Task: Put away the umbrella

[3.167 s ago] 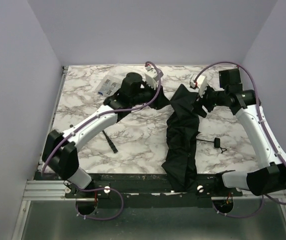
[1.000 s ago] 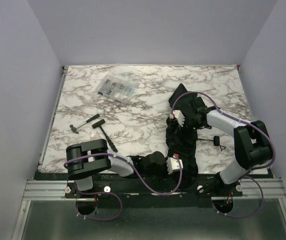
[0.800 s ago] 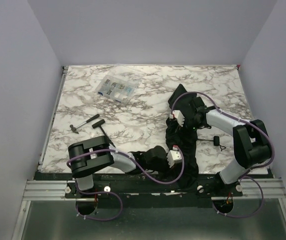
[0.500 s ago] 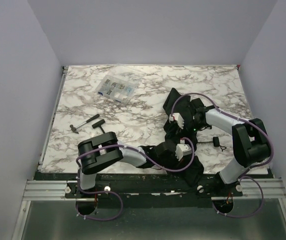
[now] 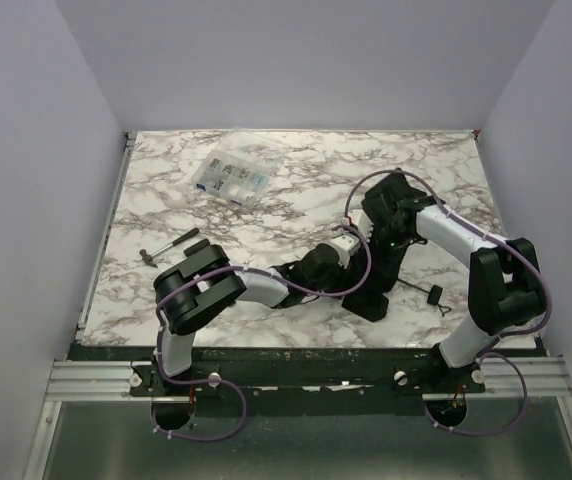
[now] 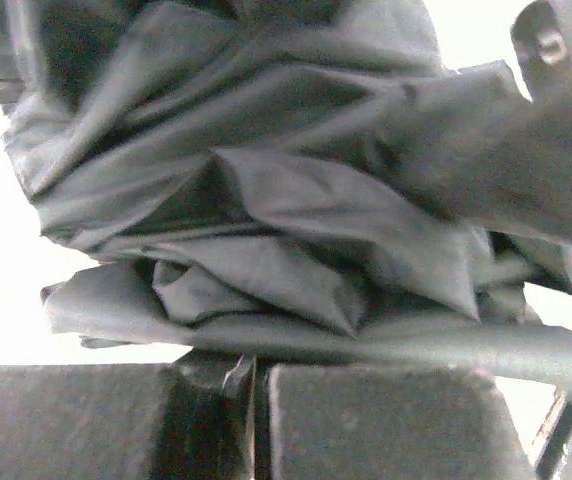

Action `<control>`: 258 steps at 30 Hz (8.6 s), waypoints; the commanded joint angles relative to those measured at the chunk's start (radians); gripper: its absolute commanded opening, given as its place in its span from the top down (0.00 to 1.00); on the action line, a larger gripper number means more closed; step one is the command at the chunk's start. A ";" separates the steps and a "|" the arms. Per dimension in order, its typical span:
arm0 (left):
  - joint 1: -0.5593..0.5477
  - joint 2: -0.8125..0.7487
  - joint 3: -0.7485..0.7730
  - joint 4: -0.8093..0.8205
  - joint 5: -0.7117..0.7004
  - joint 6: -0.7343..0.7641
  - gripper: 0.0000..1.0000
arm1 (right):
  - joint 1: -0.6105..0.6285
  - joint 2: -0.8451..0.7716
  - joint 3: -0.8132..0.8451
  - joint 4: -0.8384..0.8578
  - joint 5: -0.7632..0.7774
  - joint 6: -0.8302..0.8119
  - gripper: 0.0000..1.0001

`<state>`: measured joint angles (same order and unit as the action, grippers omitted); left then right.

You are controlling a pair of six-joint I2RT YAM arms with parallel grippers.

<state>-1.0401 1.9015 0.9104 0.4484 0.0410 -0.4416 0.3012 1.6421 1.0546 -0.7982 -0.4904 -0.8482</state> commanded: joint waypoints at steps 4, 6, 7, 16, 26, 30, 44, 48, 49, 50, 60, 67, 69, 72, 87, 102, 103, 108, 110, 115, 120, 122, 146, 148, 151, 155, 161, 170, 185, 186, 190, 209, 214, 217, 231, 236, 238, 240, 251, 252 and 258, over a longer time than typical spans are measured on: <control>0.056 -0.056 -0.155 0.093 -0.022 -0.005 0.86 | 0.041 -0.088 0.224 -0.262 -0.134 -0.016 0.17; 0.055 -0.125 -0.215 0.130 0.014 0.016 0.80 | 0.040 -0.113 0.285 -0.280 -0.141 -0.009 0.11; 0.055 -0.162 -0.244 0.146 0.027 0.030 0.79 | 0.040 -0.125 0.311 -0.285 -0.147 0.001 0.09; 0.050 -0.441 -0.407 0.176 0.051 0.089 0.58 | 0.041 -0.190 0.275 -0.038 -0.095 0.410 0.01; 0.052 -0.700 -0.545 0.117 -0.147 0.170 0.48 | 0.134 -0.182 0.053 0.299 0.225 0.824 0.00; 0.054 -0.793 -0.587 0.075 -0.170 0.173 0.48 | 0.219 -0.174 -0.015 0.378 0.499 0.816 0.00; 0.054 -0.953 -0.683 0.031 -0.130 0.145 0.47 | 0.225 -0.141 -0.100 0.297 0.448 0.812 0.00; 0.054 -0.936 -0.689 0.050 -0.116 0.122 0.47 | 0.225 -0.057 -0.102 0.299 0.416 0.826 0.00; 0.054 -0.936 -0.694 0.059 -0.113 0.116 0.48 | 0.225 -0.044 -0.099 0.299 0.430 0.822 0.00; 0.054 -0.939 -0.700 0.064 -0.110 0.111 0.47 | 0.224 -0.030 -0.099 0.302 0.441 0.818 0.00; 0.054 -0.951 -0.733 0.097 -0.088 0.073 0.48 | 0.225 0.184 -0.022 0.236 0.418 0.733 0.44; 0.054 -0.912 -0.739 0.148 -0.076 0.064 0.48 | 0.292 0.092 0.047 0.190 0.160 0.386 0.63; 0.054 -0.917 -0.733 0.146 -0.079 0.074 0.48 | 0.341 0.091 0.074 0.163 0.155 0.286 0.63; 0.054 -0.947 -0.723 0.118 -0.096 0.089 0.47 | 0.375 0.140 0.125 0.125 0.149 0.221 0.53; 0.063 -1.396 -0.779 -0.127 -0.247 0.116 0.17 | 0.255 -0.271 0.248 -0.044 -0.053 0.066 0.00; 0.079 -1.639 -0.791 -0.284 -0.194 0.070 0.01 | -0.125 -0.227 -0.163 0.028 -0.089 -0.450 0.24; 0.079 -1.642 -0.789 -0.285 -0.195 0.070 0.01 | -0.124 -0.201 -0.156 0.046 -0.082 -0.434 0.26; 0.078 -1.631 -0.786 -0.286 -0.176 0.070 0.01 | -0.121 -0.096 -0.125 0.051 -0.112 -0.438 0.35; 0.078 -1.616 -0.785 -0.279 -0.162 0.076 0.01 | -0.118 -0.080 -0.130 0.078 -0.113 -0.432 0.36; 0.078 -1.563 -0.779 -0.246 -0.121 0.102 0.01 | -0.106 -0.049 -0.149 0.120 -0.106 -0.436 0.41; 0.078 -1.534 -0.774 -0.223 -0.118 0.111 0.01 | -0.053 -0.020 -0.164 0.154 -0.093 -0.420 0.46; 0.078 -1.536 -0.771 -0.227 -0.116 0.113 0.01 | -0.033 -0.002 -0.169 0.174 -0.080 -0.403 0.50; 0.080 -1.626 -0.740 -0.273 -0.104 0.123 0.01 | -0.136 -0.045 0.291 -0.299 -0.456 -0.257 1.00; 0.079 -1.642 -0.726 -0.292 -0.107 0.132 0.01 | -0.147 -0.056 0.367 -0.366 -0.510 -0.241 1.00; 0.079 -1.668 -0.706 -0.320 -0.121 0.150 0.01 | -0.152 -0.084 0.487 -0.432 -0.557 -0.207 1.00; 0.080 -1.696 -0.671 -0.354 -0.167 0.184 0.01 | -0.162 -0.156 0.605 -0.399 -0.583 -0.073 1.00; 0.080 -1.680 -0.653 -0.350 -0.163 0.205 0.01 | -0.162 -0.187 0.554 -0.318 -0.497 -0.007 1.00; 0.080 -1.656 -0.666 -0.330 -0.148 0.196 0.01 | -0.162 -0.126 0.119 -0.055 -0.333 -0.086 1.00; 0.080 -1.611 -0.679 -0.307 -0.135 0.175 0.01 | -0.155 0.065 -0.059 0.114 -0.052 -0.174 0.86; 0.080 -1.611 -0.680 -0.305 -0.134 0.173 0.01 | -0.150 0.069 -0.068 0.131 -0.052 -0.169 0.82; 0.080 -1.610 -0.686 -0.302 -0.131 0.169 0.01 | -0.139 0.078 -0.096 0.170 -0.087 -0.145 0.70; 0.084 -1.558 -0.683 -0.271 -0.130 0.085 0.01 | -0.145 0.111 0.209 -0.248 -0.368 -0.135 1.00; 0.210 -1.434 -0.586 -0.294 -0.013 -0.047 0.01 | -0.143 -0.070 0.311 -0.261 -0.428 -0.121 1.00; 0.341 -1.339 -0.530 -0.255 0.121 -0.206 0.01 | -0.143 -0.144 0.306 -0.261 -0.433 -0.146 1.00; 0.424 -1.058 -0.440 0.096 0.303 -0.632 0.01 | -0.140 -0.309 0.266 -0.259 -0.578 -0.214 1.00; 0.389 -1.003 -0.440 0.149 0.222 -0.659 0.01 | -0.125 -0.311 0.265 -0.260 -0.612 -0.214 1.00; 0.368 -0.974 -0.416 0.151 0.200 -0.657 0.01 | -0.118 -0.315 0.263 -0.248 -0.617 -0.199 1.00; 0.344 -0.940 -0.395 0.140 0.174 -0.654 0.01 | -0.116 -0.321 0.263 -0.241 -0.627 -0.187 1.00; 0.299 -0.775 -0.403 0.331 0.111 -0.749 0.29 | -0.045 -0.320 0.189 -0.178 -0.616 -0.128 1.00; 0.298 -0.769 -0.398 0.343 0.102 -0.754 0.30 | -0.033 -0.321 0.182 -0.166 -0.611 -0.120 1.00; 0.291 -0.743 -0.358 0.425 0.061 -0.763 0.67 | 0.009 -0.326 0.148 -0.127 -0.552 -0.080 1.00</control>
<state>-0.7353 1.1454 0.4999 0.6670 0.1528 -1.1774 0.2501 1.3472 1.2304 -0.9356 -0.9741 -0.9653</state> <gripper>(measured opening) 0.534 0.041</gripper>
